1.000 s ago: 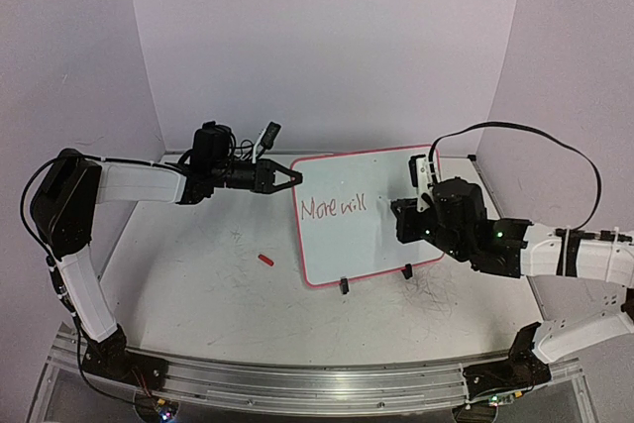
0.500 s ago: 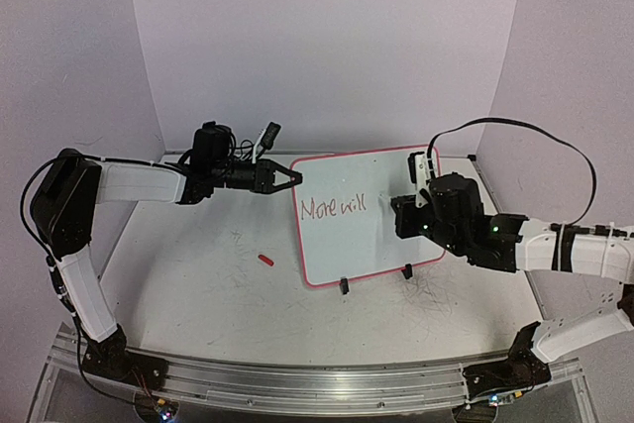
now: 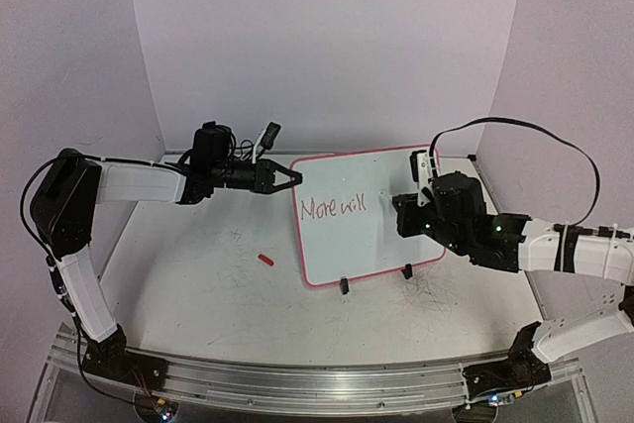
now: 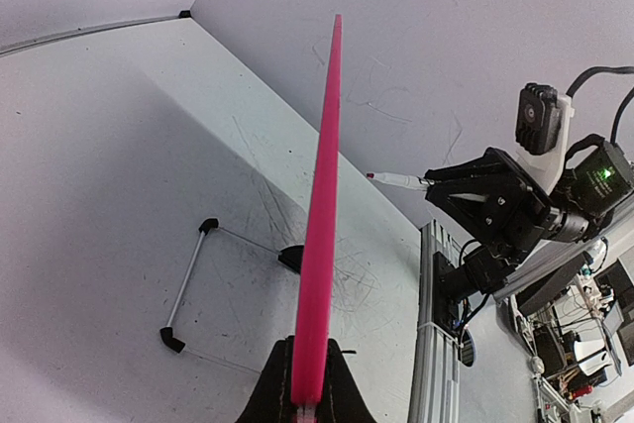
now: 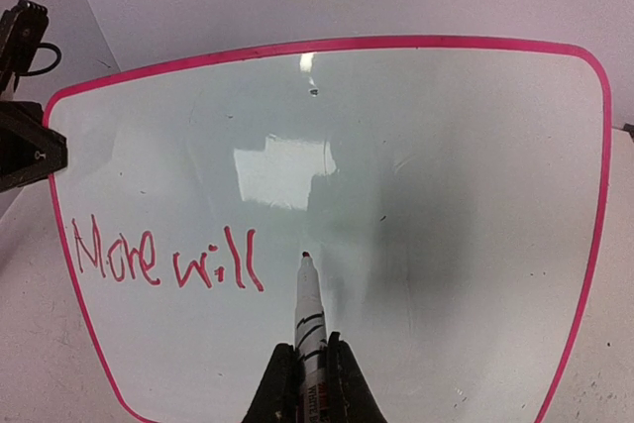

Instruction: Write a sentence on the whiteboard

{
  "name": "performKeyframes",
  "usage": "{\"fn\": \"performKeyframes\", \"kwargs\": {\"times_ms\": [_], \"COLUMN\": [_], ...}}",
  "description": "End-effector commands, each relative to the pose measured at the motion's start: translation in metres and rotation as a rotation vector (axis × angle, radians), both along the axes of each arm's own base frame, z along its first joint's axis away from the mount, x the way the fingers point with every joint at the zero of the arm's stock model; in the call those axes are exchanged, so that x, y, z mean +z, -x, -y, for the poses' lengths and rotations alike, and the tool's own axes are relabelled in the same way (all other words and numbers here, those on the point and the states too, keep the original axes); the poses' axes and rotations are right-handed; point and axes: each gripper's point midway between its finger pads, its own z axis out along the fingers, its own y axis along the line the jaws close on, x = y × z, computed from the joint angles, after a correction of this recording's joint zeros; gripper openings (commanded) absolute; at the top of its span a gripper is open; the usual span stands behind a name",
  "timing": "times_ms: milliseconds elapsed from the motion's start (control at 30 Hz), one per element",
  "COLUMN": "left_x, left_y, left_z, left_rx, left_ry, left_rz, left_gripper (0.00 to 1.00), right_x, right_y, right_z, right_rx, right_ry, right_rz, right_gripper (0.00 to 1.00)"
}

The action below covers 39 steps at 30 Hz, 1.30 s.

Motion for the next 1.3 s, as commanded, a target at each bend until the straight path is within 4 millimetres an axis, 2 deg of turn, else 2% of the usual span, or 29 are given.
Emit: {"fn": "performKeyframes", "kwargs": {"times_ms": [0, 300, 533, 767, 1267], "left_x": [0.001, 0.001, 0.001, 0.000, -0.001], "left_y": [-0.003, -0.003, -0.003, -0.003, -0.002], "left_z": [-0.001, -0.001, 0.000, 0.000, 0.000], "left_rx": [0.030, 0.030, 0.029, 0.028, 0.025], "left_ry": [-0.023, -0.023, -0.023, -0.024, -0.024], "left_rz": [-0.015, -0.014, -0.016, -0.018, -0.021], "left_gripper": [0.00, 0.00, 0.00, 0.00, 0.00], "right_x": [0.016, 0.009, 0.007, 0.004, 0.008], "right_y": [-0.002, -0.002, -0.006, -0.007, -0.019], "right_z": [0.004, 0.009, 0.005, -0.013, -0.018], "right_rx": [-0.009, -0.013, -0.009, 0.068, 0.027], "right_ry": [-0.009, 0.030, 0.053, 0.047, 0.033], "right_rz": [0.035, 0.037, 0.038, 0.027, 0.051], "right_gripper": [0.00, 0.00, 0.00, 0.00, 0.00]}}
